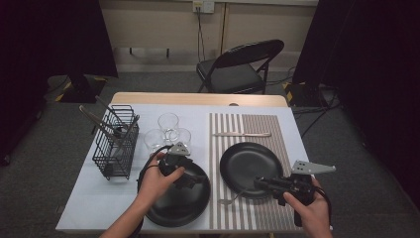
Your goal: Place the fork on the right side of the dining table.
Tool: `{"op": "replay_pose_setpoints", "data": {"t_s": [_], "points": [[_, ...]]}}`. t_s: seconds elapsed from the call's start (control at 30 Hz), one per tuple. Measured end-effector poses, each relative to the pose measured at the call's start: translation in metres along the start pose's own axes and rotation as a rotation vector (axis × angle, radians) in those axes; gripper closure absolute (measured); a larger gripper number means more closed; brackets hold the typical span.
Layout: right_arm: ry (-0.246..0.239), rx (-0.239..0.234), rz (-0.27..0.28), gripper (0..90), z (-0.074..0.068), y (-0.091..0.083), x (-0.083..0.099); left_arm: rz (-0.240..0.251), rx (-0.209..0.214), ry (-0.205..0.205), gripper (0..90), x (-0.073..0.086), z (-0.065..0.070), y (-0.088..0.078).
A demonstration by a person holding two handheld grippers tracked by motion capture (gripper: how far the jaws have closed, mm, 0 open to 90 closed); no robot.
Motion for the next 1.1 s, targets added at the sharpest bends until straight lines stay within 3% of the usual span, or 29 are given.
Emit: {"op": "replay_pose_setpoints", "data": {"t_s": [0.7, 1.1], "points": [[0.033, 0.006, -0.005, 77.6, 0.011, -0.011, 0.011, -0.018, 0.016, 0.010, 20.1, 0.000, 0.003, 0.006], [0.070, 0.042, -0.009, 78.1, 0.020, -0.017, 0.017, -0.027, 0.024, 0.001, 20.1, 0.001, 0.003, 0.008]]}}
Point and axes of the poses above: each handheld gripper's, and its own axes: y roughly forward along the jaws, x roughly out of its underside, z roughly to its right, the point moved 1 cm from there along y, roughly forward along the jaws, and after that the axes turned 6 degrees about z, right-handed, at the moved point
